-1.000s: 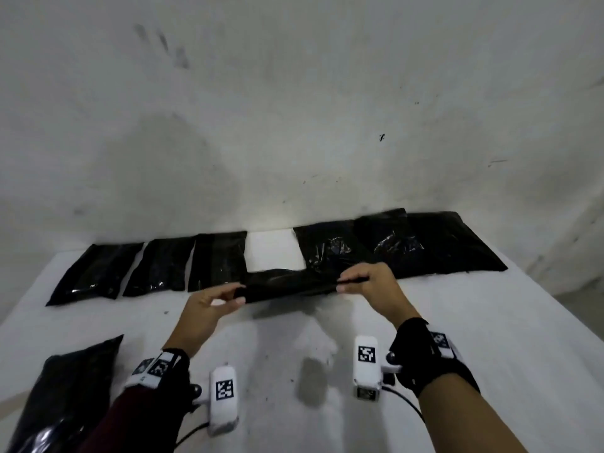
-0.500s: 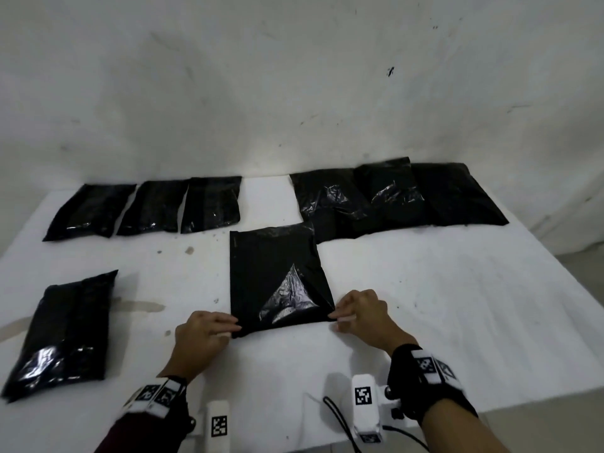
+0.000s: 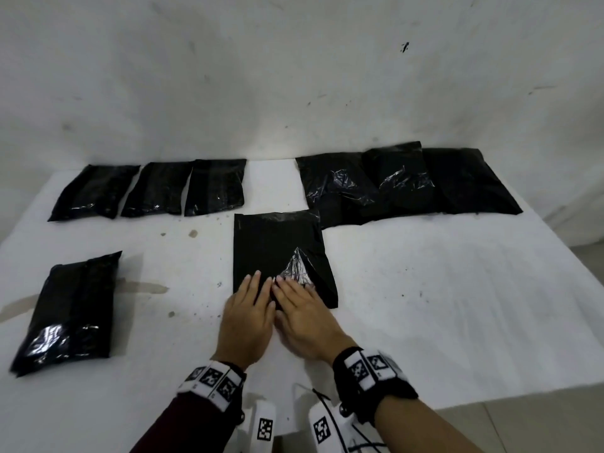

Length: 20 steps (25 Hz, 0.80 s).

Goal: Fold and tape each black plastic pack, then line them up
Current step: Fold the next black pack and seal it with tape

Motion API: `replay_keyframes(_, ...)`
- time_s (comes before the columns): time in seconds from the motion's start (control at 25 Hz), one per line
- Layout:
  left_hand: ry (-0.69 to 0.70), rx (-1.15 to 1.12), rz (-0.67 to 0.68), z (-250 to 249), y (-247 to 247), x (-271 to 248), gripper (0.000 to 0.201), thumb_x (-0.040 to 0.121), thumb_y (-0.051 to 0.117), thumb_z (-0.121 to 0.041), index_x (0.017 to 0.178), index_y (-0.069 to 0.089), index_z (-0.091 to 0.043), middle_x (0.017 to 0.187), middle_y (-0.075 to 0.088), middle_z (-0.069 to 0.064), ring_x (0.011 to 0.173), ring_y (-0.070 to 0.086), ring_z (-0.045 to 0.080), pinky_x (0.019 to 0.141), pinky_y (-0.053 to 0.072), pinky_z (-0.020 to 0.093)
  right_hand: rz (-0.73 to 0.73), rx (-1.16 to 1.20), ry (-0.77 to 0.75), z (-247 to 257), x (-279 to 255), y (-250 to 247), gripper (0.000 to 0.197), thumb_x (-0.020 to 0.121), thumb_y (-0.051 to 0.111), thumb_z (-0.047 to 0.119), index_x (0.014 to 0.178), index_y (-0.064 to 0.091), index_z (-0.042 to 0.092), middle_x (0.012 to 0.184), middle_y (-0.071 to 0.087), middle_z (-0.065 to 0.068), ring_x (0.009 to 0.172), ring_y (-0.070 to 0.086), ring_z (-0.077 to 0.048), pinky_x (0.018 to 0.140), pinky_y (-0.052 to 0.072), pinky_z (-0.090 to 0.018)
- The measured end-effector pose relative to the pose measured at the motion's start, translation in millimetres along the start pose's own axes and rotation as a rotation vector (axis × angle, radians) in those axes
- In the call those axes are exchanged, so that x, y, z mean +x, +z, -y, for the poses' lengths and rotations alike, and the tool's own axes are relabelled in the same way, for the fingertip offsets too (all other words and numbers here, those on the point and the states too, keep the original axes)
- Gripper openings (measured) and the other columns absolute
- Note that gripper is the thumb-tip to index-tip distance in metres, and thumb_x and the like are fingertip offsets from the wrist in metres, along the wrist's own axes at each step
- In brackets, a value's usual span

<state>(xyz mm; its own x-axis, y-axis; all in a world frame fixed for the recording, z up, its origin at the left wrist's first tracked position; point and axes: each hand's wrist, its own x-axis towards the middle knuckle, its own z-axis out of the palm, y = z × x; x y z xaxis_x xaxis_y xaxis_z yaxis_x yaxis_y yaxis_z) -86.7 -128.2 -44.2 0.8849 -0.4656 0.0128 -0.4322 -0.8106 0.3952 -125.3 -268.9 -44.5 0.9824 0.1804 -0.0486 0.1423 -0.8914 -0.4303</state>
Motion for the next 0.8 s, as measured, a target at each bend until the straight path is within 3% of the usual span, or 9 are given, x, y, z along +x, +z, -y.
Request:
replay_keyframes(0.12,-0.026,0.045,0.194,7,19,-8,0.066,0.1,0.007,-0.04,0.125,0.056,-0.003,0.13,0.056,0.014,0.117,0.056,0.03,0.092,0.041,0.041,0.028,-0.06,0.086,-3,-10,19,0.069,0.098,-0.008,0.041,0.143,0.037,0.014,0.152,0.03,-0.001,0.141,0.025,-0.013,0.118,0.017,-0.04)
replay_keyframes(0.24,0.002,0.081,0.186,16,22,-8,0.081,0.093,-0.004,-0.056,0.137,0.04,-0.004,0.145,0.036,0.009,0.133,0.036,0.027,0.104,0.024,0.039,-0.009,-0.058,0.037,-14,-15,22,0.078,0.086,-0.012,0.055,0.15,0.009,0.015,0.153,-0.008,0.007,0.141,-0.012,-0.006,0.114,-0.016,-0.027)
replay_keyframes(0.28,0.014,0.066,0.174,19,22,-8,0.088,0.088,-0.009,-0.062,0.14,0.033,-0.005,0.148,0.028,0.007,0.137,0.026,0.026,0.107,0.018,0.037,-0.012,-0.012,0.05,-20,-18,21,0.082,0.082,-0.012,0.058,0.15,0.006,0.016,0.151,-0.012,0.008,0.139,-0.016,-0.005,0.112,-0.018,-0.025)
replay_keyframes(0.4,0.05,0.044,0.087,25,28,-9,0.099,0.078,-0.018,-0.071,0.145,0.02,-0.009,0.153,0.013,0.002,0.142,0.009,0.02,0.111,0.007,0.031,-0.193,-0.044,0.066,-40,-31,17,0.07,0.097,0.002,0.05,0.141,0.041,0.011,0.152,0.03,-0.001,0.143,0.016,-0.009,0.115,0.003,-0.024)
replay_keyframes(0.48,0.058,0.009,0.116,26,25,-11,0.101,0.073,-0.018,-0.076,0.146,0.01,-0.013,0.152,0.001,-0.005,0.141,-0.003,0.013,0.111,-0.001,0.026,-0.376,0.023,0.09,-55,-42,19,0.058,0.101,0.019,0.04,0.121,0.062,0.007,0.132,0.057,-0.007,0.127,0.038,-0.012,0.109,0.02,-0.024)
replay_keyframes(0.56,0.071,-0.075,0.164,25,20,-13,0.091,0.075,-0.002,-0.074,0.145,0.003,-0.017,0.148,-0.006,-0.013,0.138,-0.011,0.004,0.109,-0.007,0.02,-0.531,0.169,0.141,-64,-45,16,0.045,0.096,0.037,0.035,0.103,0.07,0.004,0.112,0.068,-0.01,0.107,0.045,-0.012,0.096,0.033,-0.02)
replay_keyframes(0.68,-0.066,-0.355,-0.032,23,9,-17,0.053,0.094,0.043,-0.039,0.137,0.042,-0.009,0.143,0.035,-0.004,0.137,0.027,0.014,0.109,0.02,0.025,-0.596,0.339,0.32,-67,-39,2,0.027,0.091,0.05,0.027,0.083,0.069,0.009,0.074,0.063,0.0,0.079,0.053,-0.018,0.071,0.039,-0.025)
replay_keyframes(0.76,-0.147,-0.285,-0.32,26,10,-16,0.024,0.091,0.055,-0.013,0.109,0.065,-0.002,0.113,0.065,0.012,0.109,0.056,0.034,0.09,0.04,0.036,-0.501,0.4,0.473,-64,-31,-7,0.021,0.092,0.055,0.027,0.087,0.068,0.011,0.077,0.065,-0.001,0.08,0.058,-0.023,0.066,0.038,-0.026)
replay_keyframes(0.8,-0.173,-0.202,-0.393,29,12,-15,0.018,0.087,0.058,-0.01,0.098,0.068,-0.002,0.099,0.068,0.015,0.095,0.058,0.038,0.081,0.043,0.04,-0.442,0.394,0.537,-62,-28,-11,0.021,0.092,0.057,0.028,0.092,0.068,0.01,0.082,0.067,-0.002,0.083,0.06,-0.023,0.067,0.039,-0.026)
